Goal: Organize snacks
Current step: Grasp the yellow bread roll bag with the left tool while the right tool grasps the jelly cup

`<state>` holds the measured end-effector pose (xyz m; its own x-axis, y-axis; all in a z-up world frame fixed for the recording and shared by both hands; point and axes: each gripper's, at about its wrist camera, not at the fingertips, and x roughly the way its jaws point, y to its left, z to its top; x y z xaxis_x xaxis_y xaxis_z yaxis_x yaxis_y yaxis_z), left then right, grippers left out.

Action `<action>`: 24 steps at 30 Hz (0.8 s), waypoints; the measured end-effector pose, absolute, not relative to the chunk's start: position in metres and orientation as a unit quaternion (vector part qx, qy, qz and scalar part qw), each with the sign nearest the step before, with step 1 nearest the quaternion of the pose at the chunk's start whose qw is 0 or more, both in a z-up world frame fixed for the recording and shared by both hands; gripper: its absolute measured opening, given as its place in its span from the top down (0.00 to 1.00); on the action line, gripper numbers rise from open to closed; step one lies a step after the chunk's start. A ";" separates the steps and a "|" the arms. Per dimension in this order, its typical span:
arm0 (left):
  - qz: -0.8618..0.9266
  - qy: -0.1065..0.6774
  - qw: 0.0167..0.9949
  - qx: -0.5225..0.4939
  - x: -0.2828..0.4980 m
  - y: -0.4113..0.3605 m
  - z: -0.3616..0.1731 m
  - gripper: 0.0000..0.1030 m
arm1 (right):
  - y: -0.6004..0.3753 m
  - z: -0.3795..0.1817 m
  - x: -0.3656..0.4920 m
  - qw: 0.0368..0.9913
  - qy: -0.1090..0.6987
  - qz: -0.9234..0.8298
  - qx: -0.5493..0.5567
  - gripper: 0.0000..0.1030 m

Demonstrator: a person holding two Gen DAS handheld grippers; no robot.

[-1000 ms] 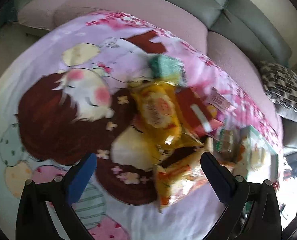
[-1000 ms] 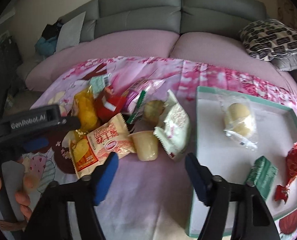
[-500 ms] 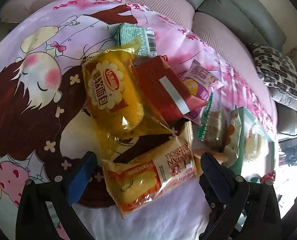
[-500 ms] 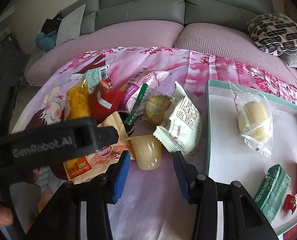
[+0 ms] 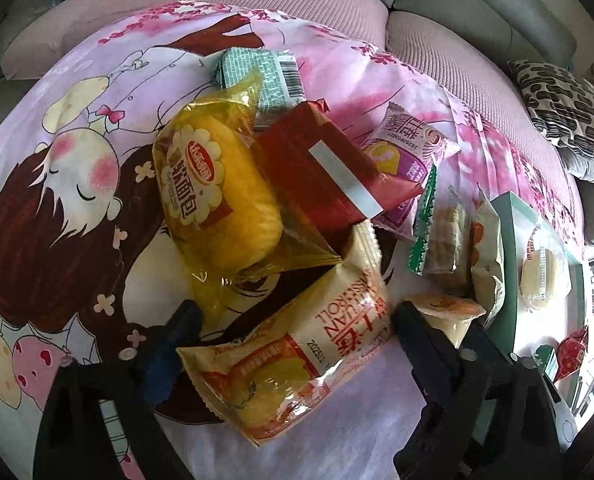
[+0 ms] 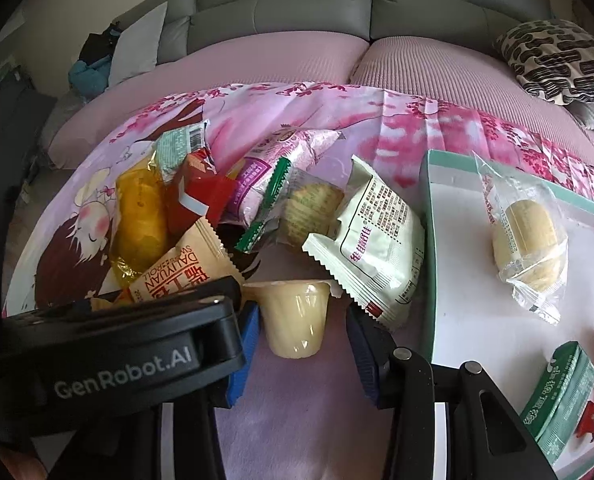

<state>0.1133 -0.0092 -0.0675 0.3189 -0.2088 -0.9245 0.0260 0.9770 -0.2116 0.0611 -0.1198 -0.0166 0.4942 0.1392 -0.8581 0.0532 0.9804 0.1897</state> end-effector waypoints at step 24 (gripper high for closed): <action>-0.106 0.551 0.814 -0.147 0.096 0.014 -0.038 0.46 | -0.127 0.017 0.046 0.882 0.456 0.037 0.116 0.66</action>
<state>0.0964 0.0135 -0.0381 0.3698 -0.3341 -0.8670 0.0102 0.9345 -0.3557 0.0456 -0.1274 0.0167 0.5814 0.1715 -0.7954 0.0393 0.9705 0.2380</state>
